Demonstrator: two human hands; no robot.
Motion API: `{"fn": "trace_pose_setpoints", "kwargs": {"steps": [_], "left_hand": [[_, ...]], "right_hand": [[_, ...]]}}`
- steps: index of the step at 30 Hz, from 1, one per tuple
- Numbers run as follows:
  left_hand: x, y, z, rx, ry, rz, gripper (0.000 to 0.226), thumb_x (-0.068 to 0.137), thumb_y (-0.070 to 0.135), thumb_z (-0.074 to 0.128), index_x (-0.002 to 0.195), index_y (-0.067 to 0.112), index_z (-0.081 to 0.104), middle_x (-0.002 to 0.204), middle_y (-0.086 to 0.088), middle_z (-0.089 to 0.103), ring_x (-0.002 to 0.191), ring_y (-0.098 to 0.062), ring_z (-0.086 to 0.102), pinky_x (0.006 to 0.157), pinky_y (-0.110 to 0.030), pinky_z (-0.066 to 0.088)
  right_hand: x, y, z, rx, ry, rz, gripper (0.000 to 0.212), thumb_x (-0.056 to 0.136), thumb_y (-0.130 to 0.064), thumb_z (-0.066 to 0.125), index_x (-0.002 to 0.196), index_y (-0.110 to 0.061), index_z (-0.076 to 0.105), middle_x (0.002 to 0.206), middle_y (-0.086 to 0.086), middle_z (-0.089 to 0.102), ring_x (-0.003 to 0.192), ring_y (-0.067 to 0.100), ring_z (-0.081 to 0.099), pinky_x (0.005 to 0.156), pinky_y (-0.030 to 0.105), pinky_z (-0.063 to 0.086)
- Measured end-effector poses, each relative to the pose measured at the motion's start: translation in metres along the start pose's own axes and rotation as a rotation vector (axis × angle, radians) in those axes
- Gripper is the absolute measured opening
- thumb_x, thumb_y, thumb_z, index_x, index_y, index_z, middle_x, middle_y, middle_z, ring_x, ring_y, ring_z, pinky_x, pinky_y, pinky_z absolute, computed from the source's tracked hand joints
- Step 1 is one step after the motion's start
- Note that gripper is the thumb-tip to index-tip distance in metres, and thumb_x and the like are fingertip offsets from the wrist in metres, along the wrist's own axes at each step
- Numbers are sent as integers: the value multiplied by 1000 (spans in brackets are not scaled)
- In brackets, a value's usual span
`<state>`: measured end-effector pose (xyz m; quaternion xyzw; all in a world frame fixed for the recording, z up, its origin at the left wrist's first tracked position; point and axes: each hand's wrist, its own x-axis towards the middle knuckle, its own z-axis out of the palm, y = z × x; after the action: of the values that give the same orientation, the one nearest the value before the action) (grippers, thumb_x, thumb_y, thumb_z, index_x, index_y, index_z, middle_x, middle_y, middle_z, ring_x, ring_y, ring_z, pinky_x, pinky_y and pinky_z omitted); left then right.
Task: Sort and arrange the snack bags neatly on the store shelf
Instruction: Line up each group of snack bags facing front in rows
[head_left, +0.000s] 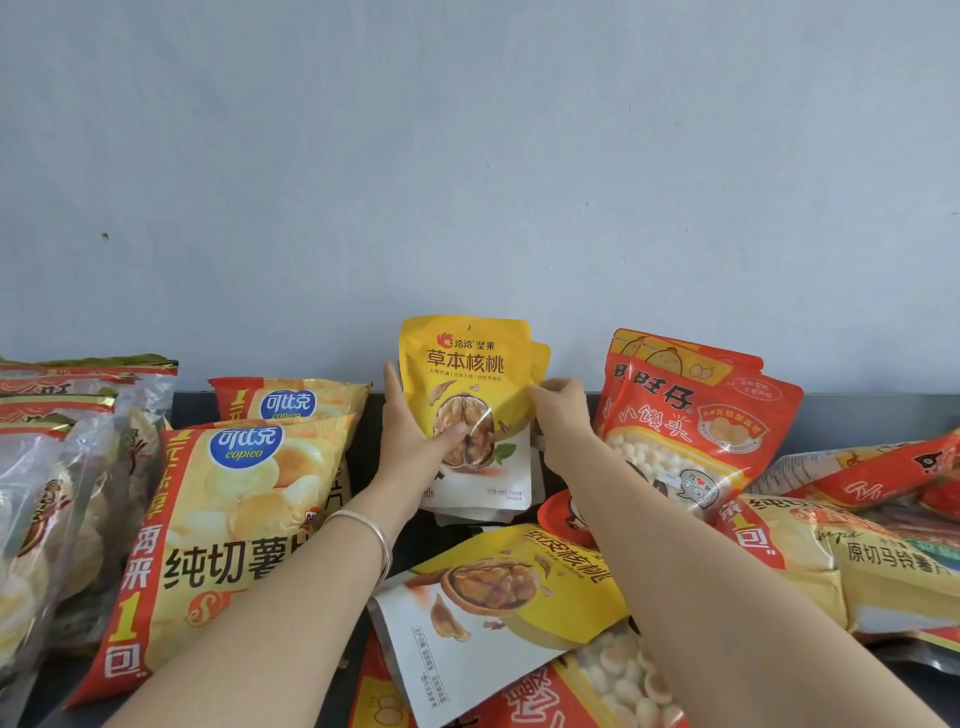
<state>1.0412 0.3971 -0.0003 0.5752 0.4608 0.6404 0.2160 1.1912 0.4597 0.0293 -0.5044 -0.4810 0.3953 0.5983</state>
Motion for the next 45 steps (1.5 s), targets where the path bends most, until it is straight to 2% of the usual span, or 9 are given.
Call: {"fn": "trace_pose_setpoints", "kwargs": {"steps": [4,10,12,15,17,30,34,39,45], "left_hand": [[3,-4,2,45,-37,-18,106,83,8,69,148,33,-10,158,4,8,144,-17,14,114,-40,19],[-8,-17,3,67,-110,-198,111,79,21,74,149,27,-12,155,-1,17,140,-23,23,112,-42,25],[-11,-18,-1,45,-119,-242,103,77,15,76,148,22,1,148,-5,29,134,-23,31,104,-38,31],[-15,-15,-5,59,-173,-334,100,78,9,75,146,26,3,139,-5,37,127,-27,38,97,-43,36],[-14,-13,-3,73,-203,-297,100,78,5,74,145,27,4,138,-3,37,125,-23,38,96,-41,37],[-32,-3,-5,323,-159,-97,71,79,12,73,128,11,22,115,-2,45,95,-14,47,66,-19,41],[-35,2,-10,363,-173,-66,71,79,11,73,128,11,21,120,-6,46,101,-16,46,80,-29,42],[-34,7,-8,421,-60,-35,66,79,10,73,125,10,25,118,-9,49,102,-21,49,77,-31,41],[-32,6,-5,457,21,49,63,79,8,72,125,11,28,121,-9,50,108,-29,53,78,-33,42]], "right_hand": [[1,8,-6,-105,-126,-43,57,79,-14,70,128,-7,42,118,13,58,104,29,61,91,50,53],[-18,5,-12,-734,-294,41,131,35,-69,78,144,-12,33,142,9,44,125,29,47,101,42,44],[-27,1,-13,-827,-343,37,140,35,-66,80,150,-13,19,148,10,37,131,29,43,106,44,42],[-35,0,-17,-905,-401,48,118,79,-36,74,150,-5,-15,154,14,27,140,32,31,114,41,29],[-35,1,-21,-874,-420,38,116,82,-24,73,149,-7,-20,153,14,29,139,32,33,114,41,30],[-45,9,-24,-937,-295,-110,91,81,-11,73,145,-7,9,130,18,49,114,33,54,88,37,51],[-53,7,-28,-999,-292,-125,79,84,-13,70,143,-3,18,130,18,48,114,31,54,77,31,47],[-66,0,-35,-1277,-234,-337,6,90,-9,56,91,-7,50,102,11,56,94,29,59,68,32,44],[-74,5,-33,-1384,-699,-392,25,92,-17,53,87,4,67,78,9,53,70,23,47,68,34,41]]}}
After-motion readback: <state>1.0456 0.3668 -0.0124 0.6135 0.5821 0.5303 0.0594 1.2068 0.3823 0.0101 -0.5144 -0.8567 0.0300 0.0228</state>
